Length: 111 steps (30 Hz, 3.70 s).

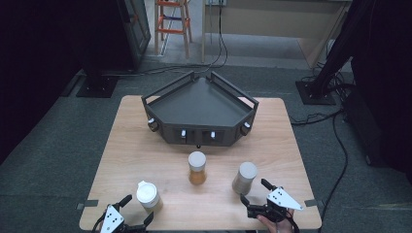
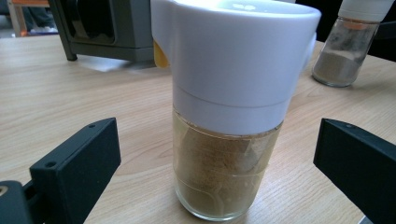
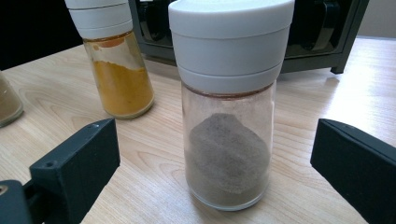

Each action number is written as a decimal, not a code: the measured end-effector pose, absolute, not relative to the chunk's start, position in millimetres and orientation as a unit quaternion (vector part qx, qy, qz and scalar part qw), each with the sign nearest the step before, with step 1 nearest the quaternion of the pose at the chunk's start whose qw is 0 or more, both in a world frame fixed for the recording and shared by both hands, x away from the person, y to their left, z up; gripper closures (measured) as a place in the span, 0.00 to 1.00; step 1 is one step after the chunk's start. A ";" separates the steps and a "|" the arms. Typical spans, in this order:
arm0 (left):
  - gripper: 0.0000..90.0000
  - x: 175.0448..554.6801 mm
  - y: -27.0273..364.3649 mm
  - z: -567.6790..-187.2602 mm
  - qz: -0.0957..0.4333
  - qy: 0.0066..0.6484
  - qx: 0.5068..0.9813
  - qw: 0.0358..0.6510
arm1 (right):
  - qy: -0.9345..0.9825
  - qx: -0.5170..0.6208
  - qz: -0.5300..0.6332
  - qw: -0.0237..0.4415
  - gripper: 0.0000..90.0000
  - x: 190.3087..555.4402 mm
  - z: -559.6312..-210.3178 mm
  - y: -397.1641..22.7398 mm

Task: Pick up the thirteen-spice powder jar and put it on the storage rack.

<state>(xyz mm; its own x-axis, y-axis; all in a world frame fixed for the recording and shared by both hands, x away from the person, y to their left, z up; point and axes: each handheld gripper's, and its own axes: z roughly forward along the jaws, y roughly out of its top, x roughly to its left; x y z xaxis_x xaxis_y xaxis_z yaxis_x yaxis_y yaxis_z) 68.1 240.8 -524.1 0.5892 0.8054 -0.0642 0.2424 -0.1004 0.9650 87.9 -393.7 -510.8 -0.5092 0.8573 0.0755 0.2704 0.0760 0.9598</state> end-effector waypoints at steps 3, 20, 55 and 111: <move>0.00 68.5 239.7 -523.4 0.253 0.378 0.695 0.556 | 0.681 0.414 0.539 0.271 0.01 88.1 -510.7 -393.2; 0.00 83.4 231.6 -515.8 0.256 0.376 0.705 0.545 | 0.680 0.414 0.541 0.271 0.01 88.5 -510.7 -393.7; 0.03 101.3 223.4 -514.7 0.235 0.370 0.718 0.541 | 0.682 0.412 0.543 0.265 0.01 91.7 -511.5 -392.0; 0.34 118.7 225.6 -484.2 0.227 0.349 0.723 0.552 | 0.682 0.408 0.548 0.261 0.01 91.3 -511.6 -393.0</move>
<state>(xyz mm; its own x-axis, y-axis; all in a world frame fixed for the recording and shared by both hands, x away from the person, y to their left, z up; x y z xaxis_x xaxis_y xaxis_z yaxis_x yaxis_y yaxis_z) 118.7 225.6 -484.2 0.6539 0.7544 -0.0580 0.2541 -0.1468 0.9560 91.3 -393.0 -511.6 -0.5309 0.8426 0.0906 0.2696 0.0665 0.9607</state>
